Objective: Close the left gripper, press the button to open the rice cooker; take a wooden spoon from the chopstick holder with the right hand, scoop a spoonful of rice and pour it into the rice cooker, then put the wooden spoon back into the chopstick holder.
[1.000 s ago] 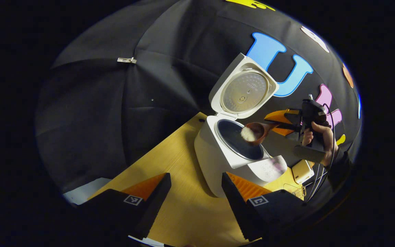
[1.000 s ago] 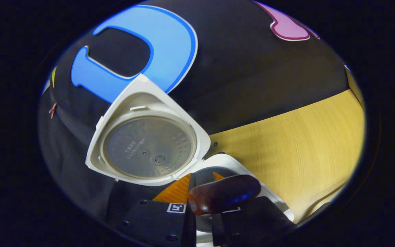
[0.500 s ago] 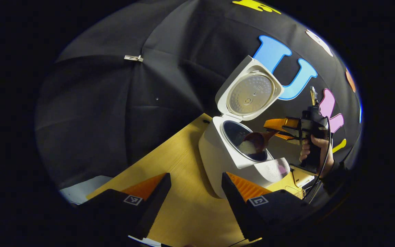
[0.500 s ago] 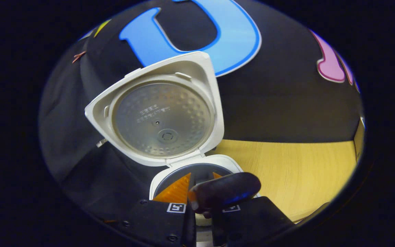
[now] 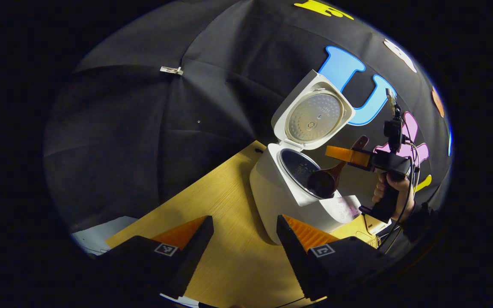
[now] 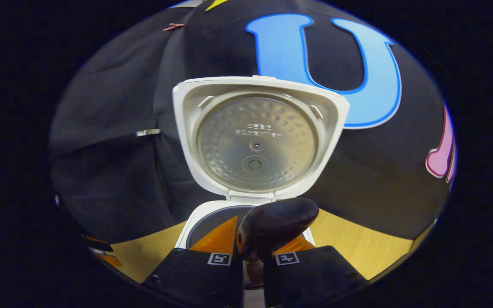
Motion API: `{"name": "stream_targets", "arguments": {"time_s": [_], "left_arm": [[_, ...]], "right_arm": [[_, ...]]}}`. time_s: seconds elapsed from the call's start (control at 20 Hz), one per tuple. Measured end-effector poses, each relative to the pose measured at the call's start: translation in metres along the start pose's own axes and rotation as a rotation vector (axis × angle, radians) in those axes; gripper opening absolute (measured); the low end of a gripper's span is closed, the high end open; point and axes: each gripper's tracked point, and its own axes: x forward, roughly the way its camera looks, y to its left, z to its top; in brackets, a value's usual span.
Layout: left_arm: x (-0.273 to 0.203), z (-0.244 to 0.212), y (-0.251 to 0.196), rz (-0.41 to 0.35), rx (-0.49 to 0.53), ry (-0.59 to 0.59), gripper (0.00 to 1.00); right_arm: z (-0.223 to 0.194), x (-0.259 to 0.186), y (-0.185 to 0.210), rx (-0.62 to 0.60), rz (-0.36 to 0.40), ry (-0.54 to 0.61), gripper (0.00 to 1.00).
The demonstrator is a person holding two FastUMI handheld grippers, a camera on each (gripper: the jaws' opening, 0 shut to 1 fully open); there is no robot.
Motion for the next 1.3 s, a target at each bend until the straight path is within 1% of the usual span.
{"name": "stream_targets", "arguments": {"time_s": [0.2,0.35,0.45,0.6,0.65,0.7,0.75,0.8,0.85,0.9,0.95,1.0,1.1,1.15,1.2,1.25,1.3], "left_arm": [[-0.005,0.002,0.003,0.002,-0.012,-0.012,0.96],[-0.005,0.001,0.005,0.005,-0.018,-0.018,0.96],[-0.009,0.002,0.006,0.002,-0.02,-0.023,0.96],[-0.013,0.008,0.003,-0.005,-0.012,-0.036,0.96],[-0.015,0.01,0.002,-0.008,-0.008,-0.041,0.92],[-0.017,0.014,0.0,-0.014,-0.004,-0.046,0.92],[-0.017,0.016,-0.002,-0.022,0.0,-0.051,0.96],[-0.018,0.018,-0.004,-0.026,0.005,-0.054,0.96],[-0.019,0.019,-0.006,-0.028,0.009,-0.054,0.96],[-0.021,0.021,-0.009,-0.033,0.01,-0.055,0.92],[-0.022,0.022,-0.013,-0.04,0.011,-0.058,0.96],[-0.023,0.024,-0.017,-0.046,0.017,-0.062,0.92],[-0.025,0.028,-0.026,-0.054,0.043,-0.067,0.92],[-0.026,0.028,-0.032,-0.059,0.056,-0.07,0.96],[-0.027,0.03,-0.038,-0.065,0.065,-0.073,0.92],[-0.028,0.03,-0.045,-0.071,0.074,-0.074,0.96],[-0.029,0.031,-0.051,-0.077,0.081,-0.074,0.96]], "right_arm": [[-0.002,-0.003,0.02,-0.085,0.044,-0.005,0.22],[-0.003,-0.003,0.021,-0.082,0.04,0.004,0.22],[0.004,-0.006,0.018,-0.019,0.026,0.006,0.22],[0.016,-0.016,0.01,0.127,0.021,0.012,0.22],[0.023,-0.02,0.004,0.162,0.012,0.002,0.22],[0.029,-0.023,-0.001,0.192,0.003,-0.01,0.22],[0.036,-0.027,-0.005,0.22,-0.005,-0.022,0.22],[0.044,-0.031,-0.009,0.245,-0.007,-0.036,0.22],[0.049,-0.035,-0.014,0.264,-0.009,-0.045,0.22],[0.056,-0.04,-0.018,0.281,-0.012,-0.056,0.22],[0.062,-0.044,-0.025,0.292,-0.02,-0.07,0.22],[0.07,-0.051,-0.034,0.302,-0.032,-0.085,0.22],[0.084,-0.068,-0.051,0.328,-0.053,-0.121,0.22],[0.088,-0.077,-0.06,0.344,-0.062,-0.135,0.22],[0.091,-0.087,-0.07,0.36,-0.072,-0.146,0.22],[0.093,-0.098,-0.08,0.375,-0.082,-0.156,0.22],[0.094,-0.107,-0.09,0.386,-0.092,-0.166,0.22]]}}
